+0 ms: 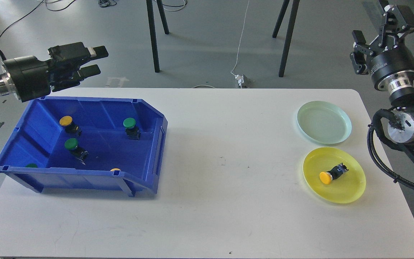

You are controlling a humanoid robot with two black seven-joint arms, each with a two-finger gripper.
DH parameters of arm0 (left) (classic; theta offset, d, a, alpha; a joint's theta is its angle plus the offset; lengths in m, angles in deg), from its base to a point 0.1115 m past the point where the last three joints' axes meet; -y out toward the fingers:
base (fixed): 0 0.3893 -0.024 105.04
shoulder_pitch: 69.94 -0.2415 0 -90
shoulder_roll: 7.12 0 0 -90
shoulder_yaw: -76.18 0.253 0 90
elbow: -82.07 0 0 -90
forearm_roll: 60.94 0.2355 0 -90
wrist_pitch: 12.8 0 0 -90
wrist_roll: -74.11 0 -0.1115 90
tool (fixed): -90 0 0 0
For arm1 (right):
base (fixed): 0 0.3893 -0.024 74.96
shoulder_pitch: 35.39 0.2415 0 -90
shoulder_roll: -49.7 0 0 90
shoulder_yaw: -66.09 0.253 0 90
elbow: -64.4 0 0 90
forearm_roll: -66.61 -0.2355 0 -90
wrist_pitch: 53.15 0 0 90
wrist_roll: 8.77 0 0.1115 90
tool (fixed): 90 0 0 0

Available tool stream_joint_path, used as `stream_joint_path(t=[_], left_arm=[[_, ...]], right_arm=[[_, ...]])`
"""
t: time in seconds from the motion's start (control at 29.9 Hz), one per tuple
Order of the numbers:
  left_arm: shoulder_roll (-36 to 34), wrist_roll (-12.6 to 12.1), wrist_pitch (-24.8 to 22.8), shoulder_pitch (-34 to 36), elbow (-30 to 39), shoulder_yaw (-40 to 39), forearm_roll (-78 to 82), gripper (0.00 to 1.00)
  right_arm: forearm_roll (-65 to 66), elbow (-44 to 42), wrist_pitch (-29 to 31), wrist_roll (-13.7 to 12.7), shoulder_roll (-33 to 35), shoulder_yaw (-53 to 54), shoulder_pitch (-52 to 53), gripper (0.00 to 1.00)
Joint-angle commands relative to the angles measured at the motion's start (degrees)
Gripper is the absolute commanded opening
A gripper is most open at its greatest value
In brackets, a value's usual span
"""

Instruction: Pass button and place on color plate

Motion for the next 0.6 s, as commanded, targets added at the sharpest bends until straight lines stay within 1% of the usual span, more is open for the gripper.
stream_joint_path(t=[0.0,0.1,0.17,0.23,0.3,0.57], left_arm=[[-3.14,-0.01,0.02,-0.51,-0.05,0.46,22.36,0.86],[-2.79,-0.01,0.02,-0.69,-1.36,0.55,36.44,0.86],[-2.27,-0.01,0.02,-0.87,-3.90,0.99,40.16,0.86],[-0.96,-0.01,0.02,-1.39,-7.33,2.12,40.61,0.86],[1.85,-0.01,0.02,-1.74,-10.49,3.79,40.88,0.86],[7.30,-0.01,0.02,-2.10,-15.78,7.84,41.23,0.86]], right_arm=[[-0.35,-0.16,0.11,0.43,-2.58,0.79,-2.04,0.94],[-0.35,0.54,0.20,1.31,-3.02,1.32,-5.73,0.94],[-0.35,0.98,0.20,1.83,-3.02,1.32,-7.06,0.94],[-0.35,1.77,0.20,2.19,-2.93,1.58,-8.20,0.94],[-0.44,2.56,0.20,2.28,-2.85,2.98,-9.08,0.94],[-0.44,2.83,0.37,2.28,-2.41,5.45,-10.66,0.94]])
